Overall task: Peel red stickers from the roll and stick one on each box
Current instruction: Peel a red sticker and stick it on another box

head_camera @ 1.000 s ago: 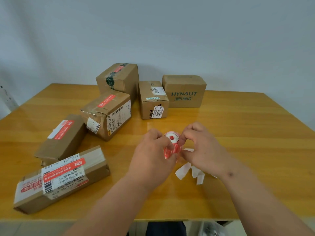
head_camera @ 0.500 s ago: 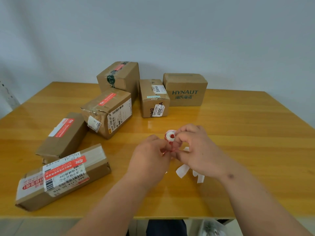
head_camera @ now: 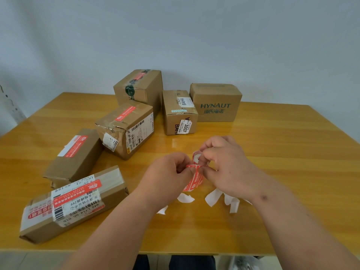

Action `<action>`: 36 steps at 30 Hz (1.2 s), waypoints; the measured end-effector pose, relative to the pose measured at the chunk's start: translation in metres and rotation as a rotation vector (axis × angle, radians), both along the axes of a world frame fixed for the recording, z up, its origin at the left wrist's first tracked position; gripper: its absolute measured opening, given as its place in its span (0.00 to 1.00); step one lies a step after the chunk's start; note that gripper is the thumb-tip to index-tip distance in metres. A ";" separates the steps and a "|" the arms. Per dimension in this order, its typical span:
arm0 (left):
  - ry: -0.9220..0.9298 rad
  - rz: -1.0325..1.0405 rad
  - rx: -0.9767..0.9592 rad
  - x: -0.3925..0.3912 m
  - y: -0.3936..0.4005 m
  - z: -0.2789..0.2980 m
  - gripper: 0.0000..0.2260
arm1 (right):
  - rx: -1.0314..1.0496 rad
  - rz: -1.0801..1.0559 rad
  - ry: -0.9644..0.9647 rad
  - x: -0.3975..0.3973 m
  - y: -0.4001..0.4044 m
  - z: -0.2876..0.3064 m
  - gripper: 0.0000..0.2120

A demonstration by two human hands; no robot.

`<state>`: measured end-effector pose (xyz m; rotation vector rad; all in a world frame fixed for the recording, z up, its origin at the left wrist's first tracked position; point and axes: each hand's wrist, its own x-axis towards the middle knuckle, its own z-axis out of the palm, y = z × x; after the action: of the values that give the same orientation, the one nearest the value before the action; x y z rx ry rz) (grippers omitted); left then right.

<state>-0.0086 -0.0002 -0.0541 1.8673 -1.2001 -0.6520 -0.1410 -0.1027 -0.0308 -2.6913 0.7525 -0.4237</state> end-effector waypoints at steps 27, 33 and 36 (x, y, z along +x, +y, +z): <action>-0.037 -0.058 0.047 0.009 -0.002 0.003 0.10 | -0.164 0.137 -0.016 0.008 -0.002 -0.003 0.05; 0.042 -0.053 0.078 0.010 0.000 0.006 0.09 | -0.146 0.120 0.003 0.007 -0.002 -0.002 0.05; 0.023 -0.070 0.095 0.011 0.001 0.012 0.09 | -0.108 0.076 0.049 0.005 -0.004 0.006 0.04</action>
<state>0.0021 0.0007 -0.0419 1.8970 -1.2431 -0.7792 -0.1360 -0.1071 -0.0250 -2.8301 0.6551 -0.3920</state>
